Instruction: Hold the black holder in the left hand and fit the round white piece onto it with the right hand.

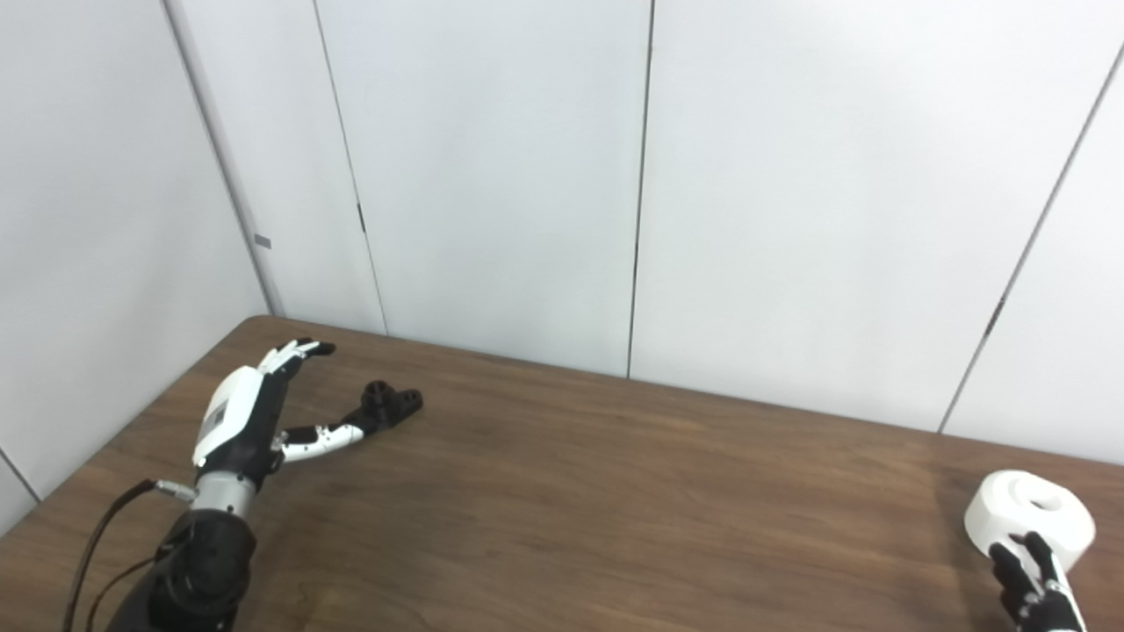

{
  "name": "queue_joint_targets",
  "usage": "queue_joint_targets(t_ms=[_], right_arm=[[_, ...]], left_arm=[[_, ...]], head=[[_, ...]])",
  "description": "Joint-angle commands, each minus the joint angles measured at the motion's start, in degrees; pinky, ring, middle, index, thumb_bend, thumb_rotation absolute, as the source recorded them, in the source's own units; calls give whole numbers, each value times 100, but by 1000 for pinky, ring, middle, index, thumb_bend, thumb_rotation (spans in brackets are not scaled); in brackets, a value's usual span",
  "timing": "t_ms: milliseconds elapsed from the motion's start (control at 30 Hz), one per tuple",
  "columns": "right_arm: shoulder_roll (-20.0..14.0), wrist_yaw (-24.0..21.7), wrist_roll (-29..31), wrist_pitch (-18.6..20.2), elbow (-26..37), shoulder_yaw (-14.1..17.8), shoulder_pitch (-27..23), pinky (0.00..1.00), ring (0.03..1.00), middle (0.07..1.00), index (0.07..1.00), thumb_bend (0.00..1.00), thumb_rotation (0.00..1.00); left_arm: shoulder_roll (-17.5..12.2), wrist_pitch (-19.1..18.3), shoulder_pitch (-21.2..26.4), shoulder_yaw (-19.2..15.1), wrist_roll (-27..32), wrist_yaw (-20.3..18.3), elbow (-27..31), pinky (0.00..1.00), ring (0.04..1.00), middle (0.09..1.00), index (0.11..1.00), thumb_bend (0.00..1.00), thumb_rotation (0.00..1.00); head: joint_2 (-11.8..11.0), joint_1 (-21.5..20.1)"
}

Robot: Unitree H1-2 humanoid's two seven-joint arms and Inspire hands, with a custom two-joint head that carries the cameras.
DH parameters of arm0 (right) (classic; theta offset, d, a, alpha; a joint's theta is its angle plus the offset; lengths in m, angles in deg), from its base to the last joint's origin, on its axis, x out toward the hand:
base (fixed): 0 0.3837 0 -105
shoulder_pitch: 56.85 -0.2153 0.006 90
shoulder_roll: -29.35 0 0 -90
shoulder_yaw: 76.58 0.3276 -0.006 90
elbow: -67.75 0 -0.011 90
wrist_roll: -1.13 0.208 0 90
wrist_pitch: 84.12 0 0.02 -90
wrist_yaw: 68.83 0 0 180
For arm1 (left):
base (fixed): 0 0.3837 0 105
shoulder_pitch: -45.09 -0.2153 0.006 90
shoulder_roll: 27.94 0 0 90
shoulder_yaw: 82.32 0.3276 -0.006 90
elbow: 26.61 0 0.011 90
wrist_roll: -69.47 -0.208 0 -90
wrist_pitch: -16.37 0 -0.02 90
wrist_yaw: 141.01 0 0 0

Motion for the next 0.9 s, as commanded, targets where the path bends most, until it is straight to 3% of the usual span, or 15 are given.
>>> queue_joint_targets(t_ms=[0, 367, 567, 833, 867], right_arm=[[95, 0, -20, 8, -188, -56, 413, 1000, 952, 928, 1000, 547, 1000], [111, 47, -152, 263, 109, -89, 503, 1000, 936, 914, 1000, 545, 1000], [139, 44, -106, 288, 163, -63, 528, 1000, 928, 904, 1000, 543, 1000], [127, 102, -195, 398, 277, -67, 549, 994, 916, 893, 1000, 570, 1000], [129, 104, -193, 414, 293, -68, 552, 988, 914, 893, 1000, 567, 1000]], left_arm=[[-240, 69, 269, 19, -94, 139, -110, 956, 999, 957, 824, 914, 273], [-372, 3, 679, 173, 40, 144, -1002, 994, 1000, 948, 815, 920, 277], [-365, -307, 1095, 272, 299, -110, -1544, 981, 997, 953, 808, 930, 321], [-296, -565, 1352, 391, 608, -297, -1861, 990, 997, 946, 778, 942, 347], [-285, -656, 1368, 383, 693, -368, -1850, 953, 998, 953, 781, 933, 341]], head=[[21, -12], [171, -154], [190, -142], [240, -182], [240, -182]])
